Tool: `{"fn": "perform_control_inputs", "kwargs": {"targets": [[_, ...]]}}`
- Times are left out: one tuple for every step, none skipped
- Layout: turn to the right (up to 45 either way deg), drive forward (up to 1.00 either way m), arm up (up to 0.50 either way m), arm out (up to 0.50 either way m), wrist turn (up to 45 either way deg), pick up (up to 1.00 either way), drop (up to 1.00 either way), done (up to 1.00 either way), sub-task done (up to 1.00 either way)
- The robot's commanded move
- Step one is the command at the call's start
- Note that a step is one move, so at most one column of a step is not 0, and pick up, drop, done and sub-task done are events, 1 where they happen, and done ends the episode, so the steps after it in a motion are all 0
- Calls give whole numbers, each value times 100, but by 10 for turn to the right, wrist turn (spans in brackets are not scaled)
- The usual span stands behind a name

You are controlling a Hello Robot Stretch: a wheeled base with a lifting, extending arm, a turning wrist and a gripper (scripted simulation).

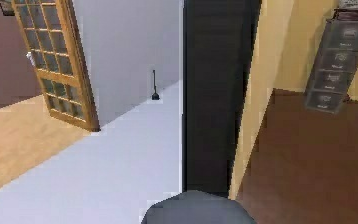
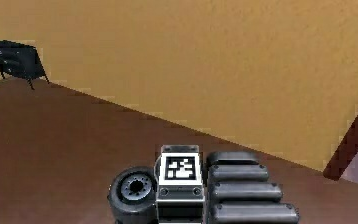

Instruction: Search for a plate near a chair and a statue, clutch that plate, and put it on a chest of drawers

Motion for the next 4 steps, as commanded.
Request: {"fn": "perform_control_inputs", "kwargs": {"targets": [[-450, 0, 0, 0, 0, 0, 0, 0, 0], [-90, 0, 0, 0, 0, 0, 0, 0, 0], [0, 45, 0, 0, 0, 0, 0, 0, 0], [240, 0, 0, 0, 0, 0, 0, 0, 0]]}}
